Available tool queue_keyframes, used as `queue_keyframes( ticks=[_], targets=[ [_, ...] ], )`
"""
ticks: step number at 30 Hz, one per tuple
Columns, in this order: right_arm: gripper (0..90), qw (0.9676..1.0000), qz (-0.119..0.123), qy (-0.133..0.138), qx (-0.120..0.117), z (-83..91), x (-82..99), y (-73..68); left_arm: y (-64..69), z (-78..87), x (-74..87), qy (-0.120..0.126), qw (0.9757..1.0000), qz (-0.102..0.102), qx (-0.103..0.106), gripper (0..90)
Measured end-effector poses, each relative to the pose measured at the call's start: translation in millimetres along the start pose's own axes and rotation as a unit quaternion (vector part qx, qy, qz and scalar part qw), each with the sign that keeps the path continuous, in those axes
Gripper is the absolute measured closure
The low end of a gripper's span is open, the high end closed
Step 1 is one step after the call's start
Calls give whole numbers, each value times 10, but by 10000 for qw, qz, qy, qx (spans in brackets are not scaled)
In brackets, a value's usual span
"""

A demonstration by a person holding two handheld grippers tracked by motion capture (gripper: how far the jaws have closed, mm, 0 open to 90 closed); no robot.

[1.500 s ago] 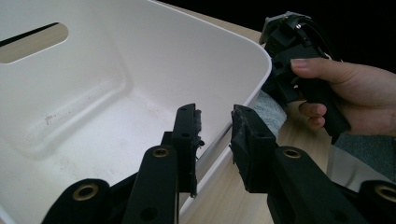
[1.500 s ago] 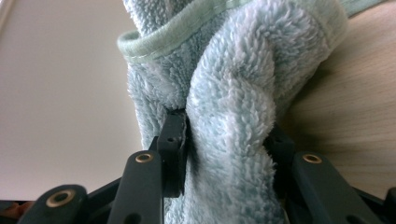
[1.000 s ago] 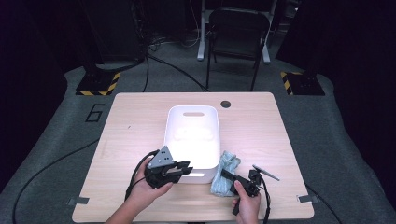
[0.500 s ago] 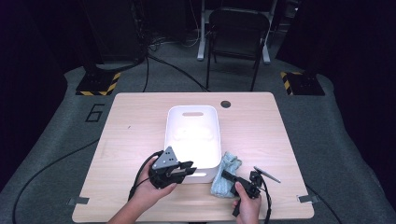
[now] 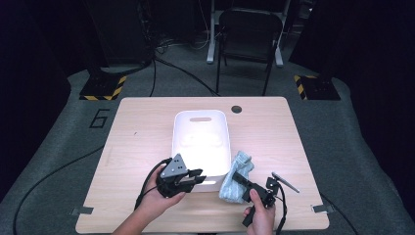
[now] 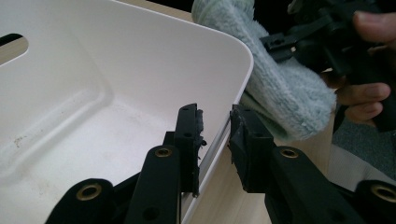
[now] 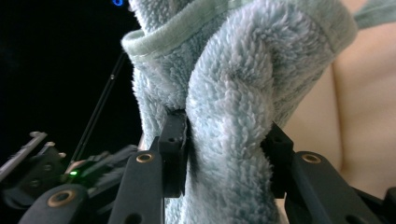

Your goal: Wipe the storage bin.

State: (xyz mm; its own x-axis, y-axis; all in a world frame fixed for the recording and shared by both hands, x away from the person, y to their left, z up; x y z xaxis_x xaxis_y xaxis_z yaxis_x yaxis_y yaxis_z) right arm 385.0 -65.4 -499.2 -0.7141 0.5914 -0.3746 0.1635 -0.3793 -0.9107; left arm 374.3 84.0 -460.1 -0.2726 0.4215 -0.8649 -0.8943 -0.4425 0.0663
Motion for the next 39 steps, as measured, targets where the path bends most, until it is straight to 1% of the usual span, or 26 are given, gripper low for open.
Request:
queue_keyframes(
  ticks=[2,6,7,9,10,11,12,13,14,15,16,17,19,21,23,24,25,26,27,28,29,32,33,34,36,39],
  targets=[
    [612,9996,266,51,77,-1,-12,-39,1,-1,1,-19,10000,-20,12,740],
    [610,9994,300,0,193,-71,34,76,4,1,4,-28,10000,0,20,751],
    [612,9987,360,-52,354,-94,58,149,-2,2,5,-31,10000,1,5,755],
    [616,9970,280,-290,667,-159,142,337,-11,3,4,-30,10000,-2,-22,762],
    [617,9955,122,-474,815,-181,203,423,-9,4,6,-33,10000,12,-21,761],
    [618,9946,123,-517,890,-208,227,494,-9,7,7,-40,10000,2,-24,762],
    [618,9927,263,-629,999,-238,265,611,-7,13,12,-69,10000,12,-1,761],
    [619,9908,207,-733,1119,-244,297,659,-8,16,12,-64,10000,42,6,760],
    [618,9906,163,-774,1114,-255,307,656,-10,20,14,-70,10000,64,5,756],
    [618,9901,282,-767,1143,-255,298,670,-9,21,14,-59,9999,91,17,750],
    [617,9900,248,-796,1141,-257,302,656,-4,22,13,-49,9999,119,72,738],
    [617,9897,325,-785,1148,-259,295,662,-2,21,10,-32,9999,151,73,722],
    [614,9893,222,-828,1177,-255,308,662,0,23,11,-58,9998,193,92,681],
    [609,9908,218,-760,1095,-263,299,659,3,29,24,-133,9995,259,122,635],
    [602,9901,106,-854,1112,-247,311,648,-25,36,23,-132,9996,258,56,606],
    [599,9908,116,-816,1075,-251,304,646,-40,43,23,-133,9996,267,22,596],
    [596,9906,232,-812,1078,-244,293,670,-46,51,18,-118,9995,291,8,583],
    [594,9892,298,-857,1150,-228,292,689,-53,67,8,-87,9994,336,27,573],
    [591,9913,170,-815,1022,-227,285,659,-59,86,3,-95,9994,334,63,560],
    [588,9910,99,-850,1029,-218,289,653,-63,109,-12,-52,9992,397,79,550],
    [587,9920,199,-784,973,-216,267,662,-71,127,-27,-10,9991,422,85,532],
    [583,9913,113,-813,1029,-193,261,662,-126,176,-64,104,9990,443,-33,495],
    [582,9913,152,-801,1029,-191,255,667,-146,189,-74,151,9988,456,-88,489],
    [582,9920,221,-764,983,-193,244,672,-167,211,-73,117,9990,414,-106,484],
    [582,9919,215,-770,984,-189,243,670,-220,260,-95,196,9985,462,-206,480],
    [581,9932,157,-709,906,-188,229,653,-303,333,-86,167,9980,546,-276,462]
  ],
)
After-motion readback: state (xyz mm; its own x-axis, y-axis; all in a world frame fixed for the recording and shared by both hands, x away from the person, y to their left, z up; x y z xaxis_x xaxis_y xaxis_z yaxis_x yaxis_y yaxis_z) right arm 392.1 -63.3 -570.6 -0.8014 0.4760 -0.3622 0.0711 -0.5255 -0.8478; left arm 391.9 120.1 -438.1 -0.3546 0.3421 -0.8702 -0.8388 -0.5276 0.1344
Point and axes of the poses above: each handheld gripper's, and its own axes: z roughly backward along the jaws, x roughly out of its underside, y roughly to its right, the point moved 10 cm from there along -z, roughly forward along the jaws, and after that the axes turned 4 degrees about x, right-handed, at the moved point
